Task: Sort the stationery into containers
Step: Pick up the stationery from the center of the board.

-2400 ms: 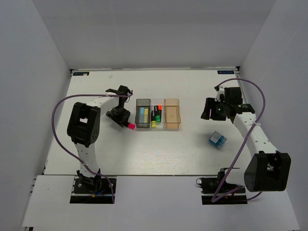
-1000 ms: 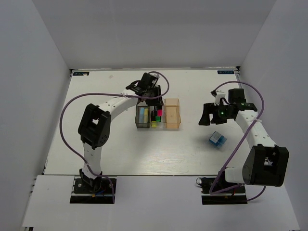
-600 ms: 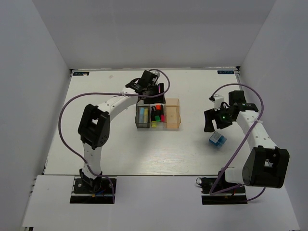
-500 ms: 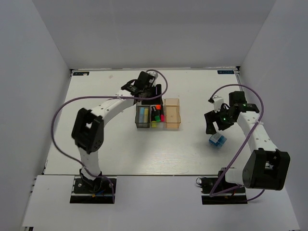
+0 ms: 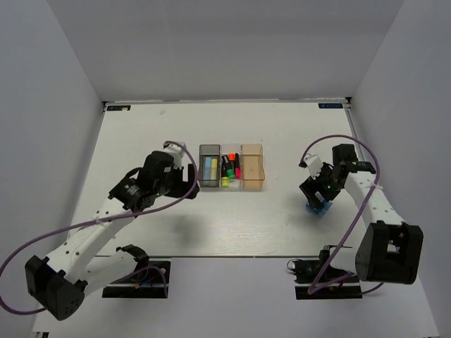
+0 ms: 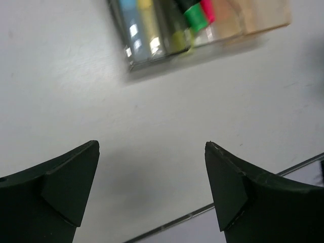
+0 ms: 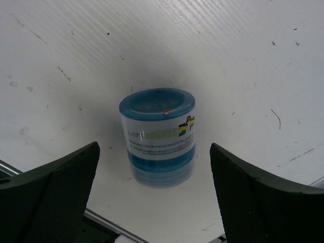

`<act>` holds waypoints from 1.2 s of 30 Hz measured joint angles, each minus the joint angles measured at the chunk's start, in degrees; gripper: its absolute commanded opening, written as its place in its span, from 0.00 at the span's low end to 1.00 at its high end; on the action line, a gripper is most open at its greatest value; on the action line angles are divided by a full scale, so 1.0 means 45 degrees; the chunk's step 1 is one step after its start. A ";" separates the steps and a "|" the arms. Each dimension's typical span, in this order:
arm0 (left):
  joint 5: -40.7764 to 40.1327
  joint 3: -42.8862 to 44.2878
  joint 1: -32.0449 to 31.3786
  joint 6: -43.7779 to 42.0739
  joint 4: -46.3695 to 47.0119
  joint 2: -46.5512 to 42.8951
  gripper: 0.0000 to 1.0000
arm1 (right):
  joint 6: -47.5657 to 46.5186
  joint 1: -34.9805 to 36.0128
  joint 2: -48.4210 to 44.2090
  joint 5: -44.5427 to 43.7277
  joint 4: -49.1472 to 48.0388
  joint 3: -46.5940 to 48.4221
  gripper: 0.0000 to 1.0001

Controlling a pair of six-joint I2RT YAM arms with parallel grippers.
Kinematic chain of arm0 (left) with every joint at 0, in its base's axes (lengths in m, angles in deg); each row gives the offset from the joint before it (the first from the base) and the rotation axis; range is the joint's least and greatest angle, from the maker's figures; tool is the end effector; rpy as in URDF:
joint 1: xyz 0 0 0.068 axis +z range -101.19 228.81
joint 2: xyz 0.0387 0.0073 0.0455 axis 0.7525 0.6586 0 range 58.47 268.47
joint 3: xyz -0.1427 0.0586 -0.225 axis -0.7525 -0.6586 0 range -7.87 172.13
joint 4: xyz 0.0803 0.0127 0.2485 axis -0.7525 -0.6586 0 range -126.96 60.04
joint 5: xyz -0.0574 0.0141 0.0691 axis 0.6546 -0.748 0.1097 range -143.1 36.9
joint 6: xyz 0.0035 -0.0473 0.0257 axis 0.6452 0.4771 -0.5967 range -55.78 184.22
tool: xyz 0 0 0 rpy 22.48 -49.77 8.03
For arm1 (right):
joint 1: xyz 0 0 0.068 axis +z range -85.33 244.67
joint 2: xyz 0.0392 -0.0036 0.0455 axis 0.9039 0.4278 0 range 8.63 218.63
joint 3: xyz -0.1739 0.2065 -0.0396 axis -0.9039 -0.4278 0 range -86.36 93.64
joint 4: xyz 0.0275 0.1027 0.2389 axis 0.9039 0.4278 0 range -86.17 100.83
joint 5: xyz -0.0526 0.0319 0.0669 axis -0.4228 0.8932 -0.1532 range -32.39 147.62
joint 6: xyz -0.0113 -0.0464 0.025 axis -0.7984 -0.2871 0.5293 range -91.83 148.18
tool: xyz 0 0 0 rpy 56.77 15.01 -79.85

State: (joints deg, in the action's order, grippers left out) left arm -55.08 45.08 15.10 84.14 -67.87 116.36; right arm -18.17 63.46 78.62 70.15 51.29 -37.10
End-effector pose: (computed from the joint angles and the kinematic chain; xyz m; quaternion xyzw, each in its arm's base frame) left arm 0.1748 -0.1152 0.3013 0.1032 0.9106 -0.1663 0.3640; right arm 0.2206 0.0030 0.2300 -0.3936 0.8934 0.0223 0.2153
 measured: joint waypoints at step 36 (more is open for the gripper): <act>-0.1209 -0.2953 0.0452 -0.0078 -0.1297 -0.2361 0.99 | -0.0685 0.1039 0.3123 -0.0869 0.0121 0.0520 0.00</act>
State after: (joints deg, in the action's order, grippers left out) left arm -60.52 31.79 17.13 83.79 -73.71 105.74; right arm -21.25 68.14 92.68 66.24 51.84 -34.76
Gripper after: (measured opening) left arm 0.984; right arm 0.685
